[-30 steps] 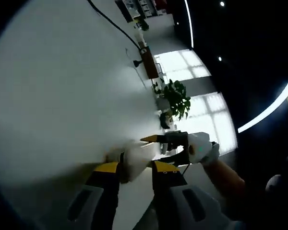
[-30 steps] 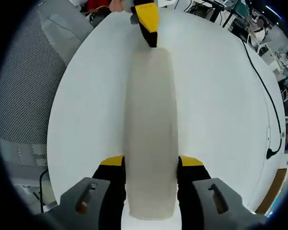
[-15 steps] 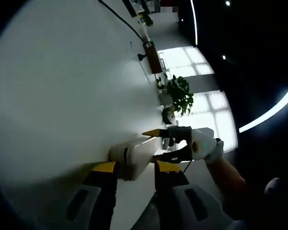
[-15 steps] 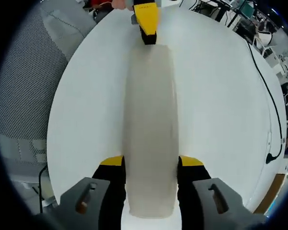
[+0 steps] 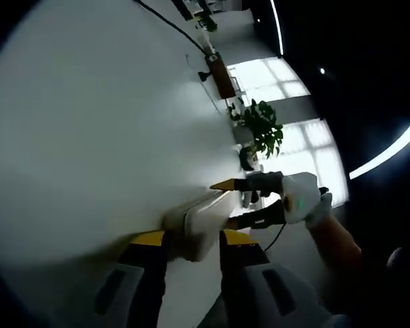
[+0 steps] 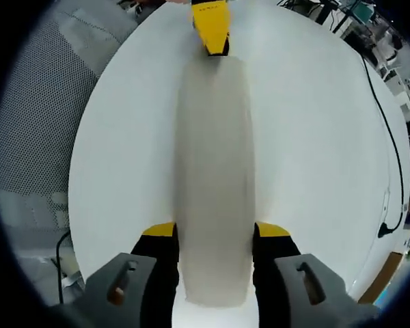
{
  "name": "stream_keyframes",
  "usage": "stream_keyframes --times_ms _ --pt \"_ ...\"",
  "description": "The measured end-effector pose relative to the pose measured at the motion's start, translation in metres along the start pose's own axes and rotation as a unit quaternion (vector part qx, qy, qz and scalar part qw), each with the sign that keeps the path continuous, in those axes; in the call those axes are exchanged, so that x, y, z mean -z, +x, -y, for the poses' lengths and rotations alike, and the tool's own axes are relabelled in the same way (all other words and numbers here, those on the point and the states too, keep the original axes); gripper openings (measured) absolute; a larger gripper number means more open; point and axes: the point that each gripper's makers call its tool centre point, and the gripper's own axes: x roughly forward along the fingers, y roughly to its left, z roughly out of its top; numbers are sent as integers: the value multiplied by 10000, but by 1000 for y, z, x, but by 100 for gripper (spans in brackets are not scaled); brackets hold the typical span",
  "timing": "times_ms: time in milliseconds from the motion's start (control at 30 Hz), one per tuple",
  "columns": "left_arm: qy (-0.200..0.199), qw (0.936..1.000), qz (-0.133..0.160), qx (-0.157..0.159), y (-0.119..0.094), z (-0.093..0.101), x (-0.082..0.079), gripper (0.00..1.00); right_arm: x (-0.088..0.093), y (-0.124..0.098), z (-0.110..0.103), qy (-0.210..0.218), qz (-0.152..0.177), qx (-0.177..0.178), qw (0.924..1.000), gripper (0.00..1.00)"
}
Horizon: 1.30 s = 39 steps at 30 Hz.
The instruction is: Arrange the utensils inside the cutlery case until each visible utensil rests in its matching compartment.
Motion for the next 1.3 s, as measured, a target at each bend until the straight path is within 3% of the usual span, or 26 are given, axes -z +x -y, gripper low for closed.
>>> stream_keyframes --times_ms 133,267,367,467,533,600,667,733,767,800,933,1000,1033,1100,1133,1167,1300 --pt "237 9992 -149 -280 2 -7 4 25 1 -1 0 238 56 -95 9997 41" --pt "598 9972 -120 -424 -1 -6 0 25 8 -10 -8 688 195 -227 9972 53" --pt "788 9956 -73 -507 -9 -5 -8 26 15 -31 -5 1058 633 56 9924 47" --pt "1011 9933 151 -531 -23 1 -26 26 36 -56 4 1696 1067 449 9787 43" --pt "1335 9886 247 -653 -28 3 -36 24 56 -68 11 2074 1205 734 9680 34" --pt "1577 9843 219 -759 -31 9 -40 21 72 -72 9 2421 1242 816 9588 16" --pt "1952 9766 141 -887 -27 15 -39 16 77 -69 3 2598 1234 750 9548 0" --pt "2441 9642 43 -1035 -21 18 -37 7 81 -63 -3 2700 1122 722 9536 0" --pt "2800 9526 -54 -1188 -17 18 -36 5 80 -58 -7 2668 1058 713 9553 0" --pt "3005 9457 -84 -1238 -15 20 -35 4 79 -56 -10 2635 1036 707 9565 0" --pt "3387 9313 -472 -1255 -3 26 -24 0 74 -47 -15 2559 959 656 9597 0" --pt "3690 9155 -803 -1385 0 21 -17 0 69 -46 -15 2544 977 620 9601 0" --pt "3881 9044 -976 -1484 1 18 -14 0 67 -45 -15 2543 980 606 9602 0" --pt "4076 8908 -1232 -1585 3 14 -8 0 66 -42 -15 2497 878 593 9625 0" --pt "4143 8869 -1274 -1601 4 15 -7 0 67 -42 -15 2471 835 592 9636 0" --pt "4148 8872 -1254 -1584 7 16 -6 0 66 -43 -15 2469 823 585 9638 0" --pt "3963 8965 -1235 -1549 14 17 -6 0 68 -43 -14 2641 820 557 9594 0"
